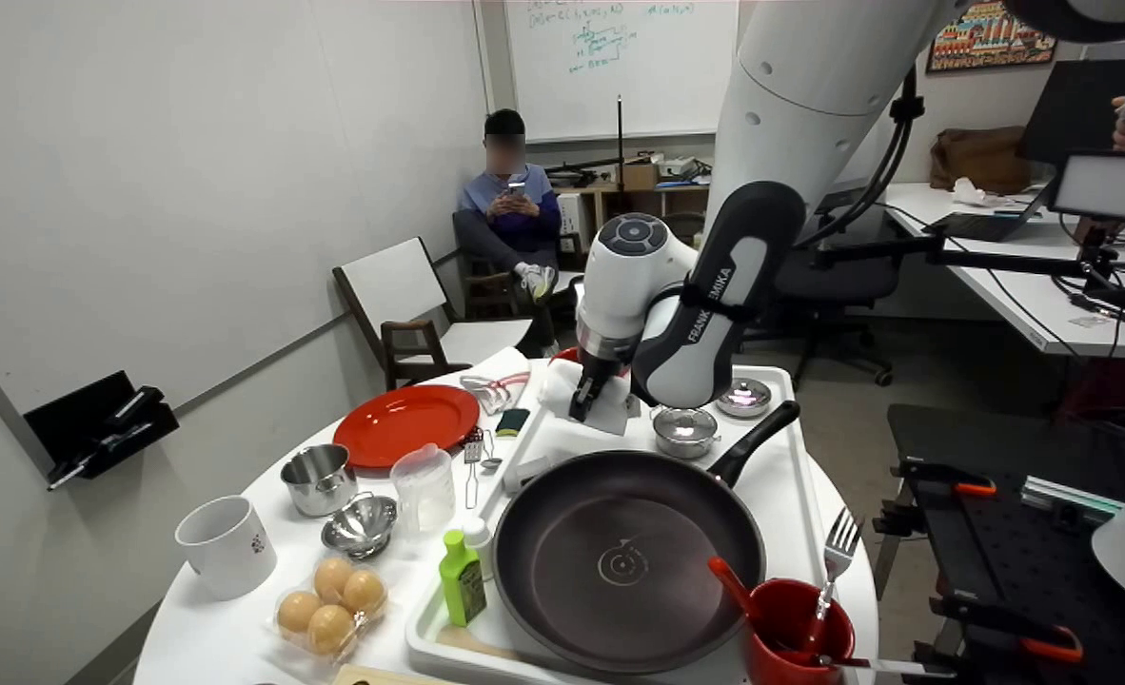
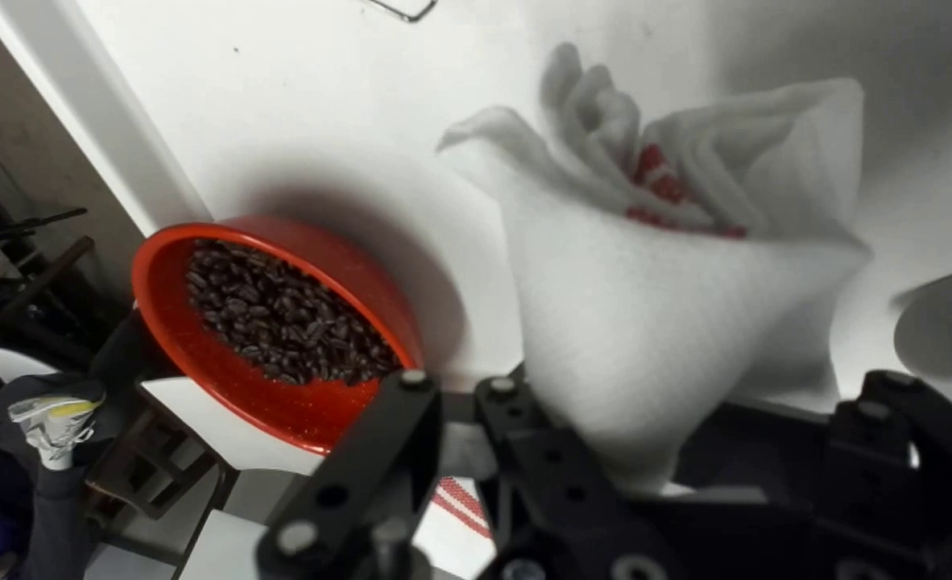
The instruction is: Use the white cloth to wipe the pan
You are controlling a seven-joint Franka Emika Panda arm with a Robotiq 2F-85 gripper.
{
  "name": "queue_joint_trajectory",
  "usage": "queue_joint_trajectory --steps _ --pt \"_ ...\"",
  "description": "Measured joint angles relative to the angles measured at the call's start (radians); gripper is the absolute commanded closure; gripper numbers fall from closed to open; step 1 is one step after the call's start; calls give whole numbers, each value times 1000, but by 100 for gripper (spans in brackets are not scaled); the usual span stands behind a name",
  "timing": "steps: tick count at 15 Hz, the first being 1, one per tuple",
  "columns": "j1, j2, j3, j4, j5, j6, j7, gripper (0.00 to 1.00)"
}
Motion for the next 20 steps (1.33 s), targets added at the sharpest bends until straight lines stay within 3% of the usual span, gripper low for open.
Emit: queue_joint_trajectory --steps 9,14,20 --pt "-5 22 1 45 2 -54 47 3" --pt "-5 22 15 46 -2 -54 48 0" --pt "10 -40 95 -2 -60 -37 -19 0"
